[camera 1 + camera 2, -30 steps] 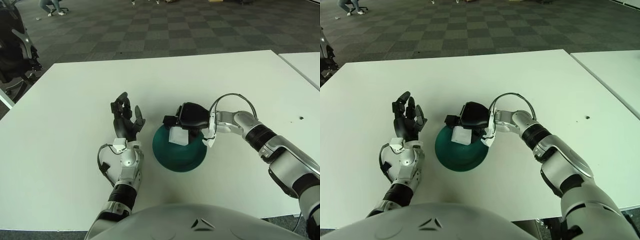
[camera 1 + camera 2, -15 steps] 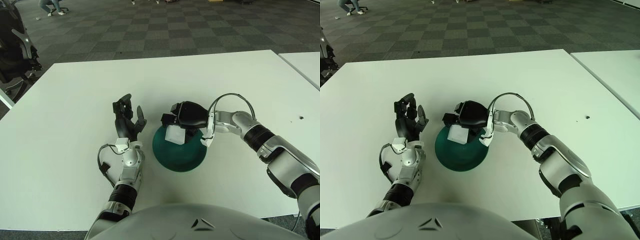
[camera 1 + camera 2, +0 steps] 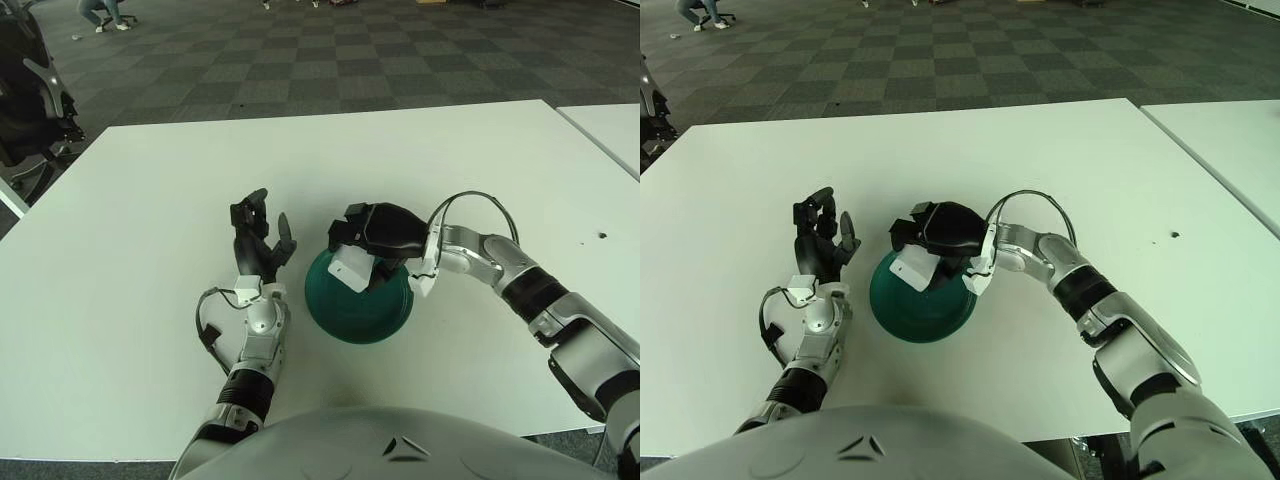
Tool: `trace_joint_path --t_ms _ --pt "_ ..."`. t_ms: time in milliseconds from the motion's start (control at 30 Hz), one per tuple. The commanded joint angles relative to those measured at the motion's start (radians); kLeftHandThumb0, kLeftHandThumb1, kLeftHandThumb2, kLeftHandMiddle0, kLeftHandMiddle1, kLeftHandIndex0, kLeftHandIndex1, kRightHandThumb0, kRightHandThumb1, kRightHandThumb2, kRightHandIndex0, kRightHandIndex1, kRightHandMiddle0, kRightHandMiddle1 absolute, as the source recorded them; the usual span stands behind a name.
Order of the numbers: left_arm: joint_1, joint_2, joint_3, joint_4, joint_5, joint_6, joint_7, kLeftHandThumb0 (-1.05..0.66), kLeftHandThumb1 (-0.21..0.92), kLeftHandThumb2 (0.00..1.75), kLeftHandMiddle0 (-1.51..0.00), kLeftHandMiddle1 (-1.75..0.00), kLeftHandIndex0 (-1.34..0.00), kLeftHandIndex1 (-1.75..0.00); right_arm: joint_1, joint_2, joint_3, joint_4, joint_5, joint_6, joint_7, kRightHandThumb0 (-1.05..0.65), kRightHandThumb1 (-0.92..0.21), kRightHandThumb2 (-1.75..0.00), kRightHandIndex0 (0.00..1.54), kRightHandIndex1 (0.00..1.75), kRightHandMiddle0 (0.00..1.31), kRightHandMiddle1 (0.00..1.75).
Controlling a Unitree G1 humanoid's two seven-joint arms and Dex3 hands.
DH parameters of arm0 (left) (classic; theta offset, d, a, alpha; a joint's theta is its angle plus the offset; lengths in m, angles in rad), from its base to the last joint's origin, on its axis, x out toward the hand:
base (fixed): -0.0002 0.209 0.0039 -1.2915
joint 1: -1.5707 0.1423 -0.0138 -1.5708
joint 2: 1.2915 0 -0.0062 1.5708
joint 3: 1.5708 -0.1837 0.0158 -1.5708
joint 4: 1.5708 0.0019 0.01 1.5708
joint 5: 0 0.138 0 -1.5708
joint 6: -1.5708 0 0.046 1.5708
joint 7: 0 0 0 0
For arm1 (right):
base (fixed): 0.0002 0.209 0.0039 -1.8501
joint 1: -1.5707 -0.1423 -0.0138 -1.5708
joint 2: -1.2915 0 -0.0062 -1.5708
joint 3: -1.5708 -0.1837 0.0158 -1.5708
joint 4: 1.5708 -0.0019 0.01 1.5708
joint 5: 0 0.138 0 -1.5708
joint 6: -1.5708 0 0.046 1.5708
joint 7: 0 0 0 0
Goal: Put the charger into the plate.
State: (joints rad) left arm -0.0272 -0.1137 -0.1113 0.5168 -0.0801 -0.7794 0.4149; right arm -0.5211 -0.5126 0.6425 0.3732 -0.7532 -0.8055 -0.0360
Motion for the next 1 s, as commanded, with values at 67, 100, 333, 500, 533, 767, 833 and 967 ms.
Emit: trace_joint_path --t_ms 67,100,333,500,533,767,833,967 --pt "0.224 -0.098 0.031 0.148 -0.015 0.015 -0.008 -0.62 0.92 0.75 -0.47 -0.03 -0.27 -1.19 0.066 0.022 -0.099 -0.033 0.198 0.042 0.078 -0.82 -0.92 -0.70 0.41 1.70 0.20 1.22" --pt "0.226 -0.097 0.032 0.145 -0.019 0.012 -0.015 -0.61 0.92 0.74 -0.48 -0.04 -0.29 -1.21 0.080 0.023 -0.115 -0.004 0.248 0.017 0.074 -0.82 -0.92 -0.69 0.40 1.67 0.20 1.21" --pt "0.226 -0.089 0.038 0.129 -0.034 0.010 -0.043 -0.56 0.92 0.75 -0.52 -0.06 -0.36 -1.26 0.149 0.074 -0.171 0.035 0.523 0.031 0.177 -0.80 -0.92 -0.58 0.44 1.19 0.21 1.14" --pt "0.225 -0.086 0.042 0.129 -0.035 0.003 -0.062 -0.54 0.92 0.75 -0.53 -0.07 -0.38 -1.26 0.178 0.084 -0.181 0.005 0.575 0.069 0.247 -0.79 -0.92 -0.50 0.44 1.02 0.22 1.09" --pt "0.224 -0.085 0.043 0.130 -0.035 0.002 -0.065 -0.53 0.92 0.75 -0.53 -0.07 -0.39 -1.26 0.182 0.084 -0.182 0.001 0.569 0.074 0.255 -0.79 -0.92 -0.49 0.44 1.01 0.22 1.08" --pt "0.220 -0.087 0.051 0.132 -0.027 0.002 -0.070 -0.51 0.92 0.75 -0.54 -0.07 -0.41 -1.29 0.170 0.064 -0.173 -0.022 0.466 0.099 0.301 -0.81 -0.92 -0.47 0.40 0.91 0.21 1.04" --pt "0.220 -0.088 0.051 0.130 -0.026 0.003 -0.071 -0.51 0.92 0.75 -0.53 -0.07 -0.41 -1.31 0.162 0.056 -0.171 -0.025 0.428 0.102 0.304 -0.84 -0.92 -0.49 0.37 0.74 0.19 1.01" --pt "0.226 -0.093 0.050 0.118 -0.029 0.007 -0.075 -0.52 0.92 0.77 -0.53 -0.07 -0.39 -1.30 0.156 0.053 -0.171 -0.032 0.377 0.099 0.301 -0.91 -0.92 -0.52 0.35 0.32 0.09 0.93"
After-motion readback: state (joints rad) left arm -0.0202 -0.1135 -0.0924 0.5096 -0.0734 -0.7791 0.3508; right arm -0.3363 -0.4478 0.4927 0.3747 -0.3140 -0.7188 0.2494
